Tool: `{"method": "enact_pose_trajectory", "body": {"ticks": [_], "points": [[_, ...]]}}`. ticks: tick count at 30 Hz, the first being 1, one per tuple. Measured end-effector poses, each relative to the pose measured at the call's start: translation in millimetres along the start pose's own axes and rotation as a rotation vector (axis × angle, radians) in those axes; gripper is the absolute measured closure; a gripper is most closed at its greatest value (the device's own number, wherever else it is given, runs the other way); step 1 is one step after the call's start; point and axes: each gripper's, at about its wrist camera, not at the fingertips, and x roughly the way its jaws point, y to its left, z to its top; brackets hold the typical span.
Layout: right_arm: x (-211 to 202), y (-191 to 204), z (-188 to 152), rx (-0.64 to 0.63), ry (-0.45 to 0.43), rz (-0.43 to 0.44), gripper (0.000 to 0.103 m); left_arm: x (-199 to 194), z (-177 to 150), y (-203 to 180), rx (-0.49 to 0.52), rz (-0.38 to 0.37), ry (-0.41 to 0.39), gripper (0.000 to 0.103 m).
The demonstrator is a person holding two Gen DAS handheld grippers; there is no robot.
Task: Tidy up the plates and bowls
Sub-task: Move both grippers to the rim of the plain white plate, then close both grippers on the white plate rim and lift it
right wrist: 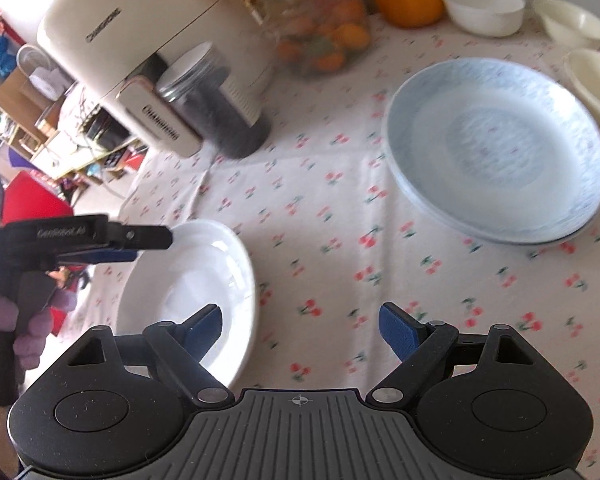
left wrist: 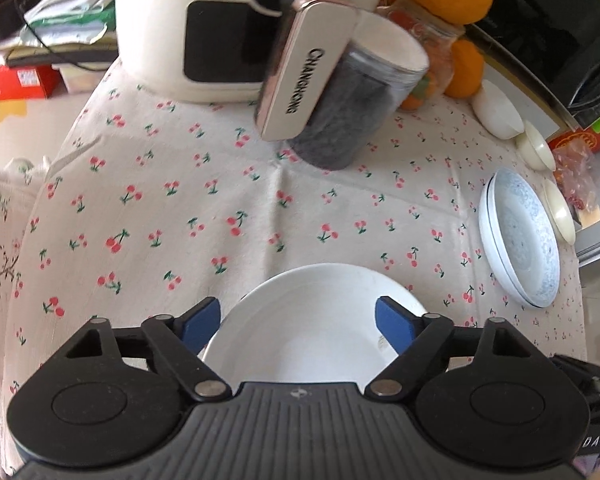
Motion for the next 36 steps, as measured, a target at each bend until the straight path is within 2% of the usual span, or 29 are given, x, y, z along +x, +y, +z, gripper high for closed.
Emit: {"method": "enact_pose_trajectory", "body": {"ticks": [9, 19, 21, 27, 28, 30, 35, 36], "points": [[18.0, 15.7, -10.6, 0.028, 0.075, 0.111, 0.016, -3.2, -1.2, 19.7, 0.008, -0.057, 0.057, 0.037], [34.6, 32.0, -23.3, 0.014, 0.129, 0.161, 0.017, 3.9, -8.4, 43.2, -0.025, -0.059, 0.132, 0.064], [37.0, 34.6, -26.3, 0.008, 0.136, 0.161, 0.020, 3.7, -10.0, 46.1, -0.029, -0.055, 0.139, 0.069], [41.9, 38.8, -32.0, -0.008, 0.137, 0.152, 0.041, 2.5, -12.5, 49.5, -0.031, -0.058, 0.145, 0.084], [41.9, 38.7, -32.0, -0.007, 0.136, 0.153, 0.047, 2.6, -12.6, 49.2, -0.029, -0.055, 0.145, 0.085], [42.4, 37.1, -31.6, 0.002, 0.133, 0.146, 0.053, 2.8, -12.6, 47.5, -0.022, -0.044, 0.143, 0.085], [41.1, 30.9, -30.7, 0.005, 0.125, 0.106, 0.079, 4.2, -10.9, 43.6, -0.020, -0.041, 0.129, 0.086], [40.3, 29.7, -30.3, 0.004, 0.122, 0.103, 0.081, 4.2, -10.5, 42.5, -0.020, -0.046, 0.125, 0.086]]}}
